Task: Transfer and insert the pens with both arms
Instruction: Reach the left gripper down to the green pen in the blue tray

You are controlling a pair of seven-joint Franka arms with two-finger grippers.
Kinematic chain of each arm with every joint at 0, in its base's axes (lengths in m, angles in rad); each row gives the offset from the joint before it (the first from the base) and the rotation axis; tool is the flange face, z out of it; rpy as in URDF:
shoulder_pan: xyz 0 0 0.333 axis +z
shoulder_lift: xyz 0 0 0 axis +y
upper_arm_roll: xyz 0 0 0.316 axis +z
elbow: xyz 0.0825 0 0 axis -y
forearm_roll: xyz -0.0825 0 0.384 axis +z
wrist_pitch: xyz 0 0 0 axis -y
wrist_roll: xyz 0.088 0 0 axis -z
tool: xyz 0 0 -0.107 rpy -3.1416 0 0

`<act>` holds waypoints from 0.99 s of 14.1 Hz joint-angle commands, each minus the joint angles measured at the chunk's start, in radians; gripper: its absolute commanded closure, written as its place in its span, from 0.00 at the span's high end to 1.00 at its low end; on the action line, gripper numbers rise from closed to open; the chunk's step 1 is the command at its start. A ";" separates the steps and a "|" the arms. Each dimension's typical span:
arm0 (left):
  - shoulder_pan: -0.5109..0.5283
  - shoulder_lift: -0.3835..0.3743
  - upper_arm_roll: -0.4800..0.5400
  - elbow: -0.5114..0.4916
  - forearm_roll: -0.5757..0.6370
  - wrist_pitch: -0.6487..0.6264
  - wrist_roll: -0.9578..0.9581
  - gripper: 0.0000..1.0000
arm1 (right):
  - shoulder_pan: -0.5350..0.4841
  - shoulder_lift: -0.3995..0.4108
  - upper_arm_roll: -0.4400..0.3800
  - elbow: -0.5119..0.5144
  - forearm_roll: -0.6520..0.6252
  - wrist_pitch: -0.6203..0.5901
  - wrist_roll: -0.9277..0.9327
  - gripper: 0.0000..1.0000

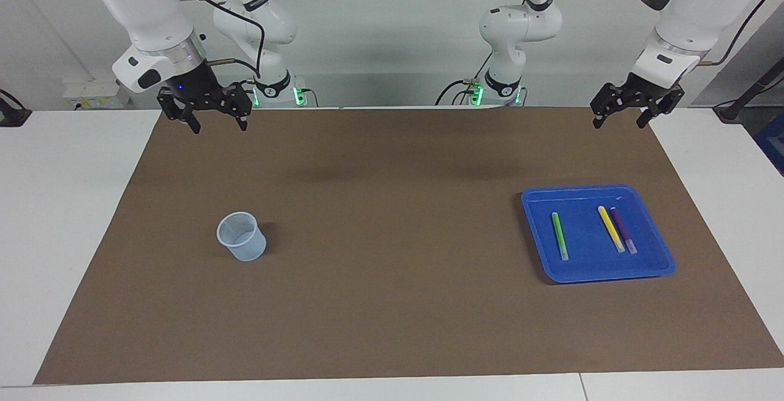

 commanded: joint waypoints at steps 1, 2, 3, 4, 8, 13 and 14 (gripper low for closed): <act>0.001 -0.038 0.003 -0.069 -0.010 0.086 0.005 0.95 | -0.016 -0.037 0.010 -0.029 0.001 -0.008 0.025 1.00; 0.005 -0.057 0.003 -0.118 -0.010 0.143 0.012 0.98 | -0.016 -0.037 0.010 -0.026 0.001 0.000 0.022 1.00; 0.005 -0.069 0.003 -0.154 -0.010 0.180 0.011 0.99 | -0.016 -0.037 0.010 -0.024 0.001 -0.002 0.019 1.00; 0.006 -0.069 0.003 -0.161 -0.010 0.199 0.011 0.99 | -0.016 -0.038 0.010 -0.024 0.001 -0.003 0.019 1.00; 0.009 -0.043 0.004 -0.189 -0.011 0.242 0.013 0.99 | -0.016 -0.038 0.010 -0.024 0.001 -0.002 0.019 1.00; 0.034 -0.016 0.003 -0.307 -0.013 0.427 0.032 0.98 | -0.016 -0.038 0.010 -0.024 0.001 -0.003 0.019 1.00; 0.032 -0.002 0.003 -0.309 -0.014 0.447 0.032 0.97 | -0.016 -0.038 0.010 -0.024 0.001 -0.003 0.019 1.00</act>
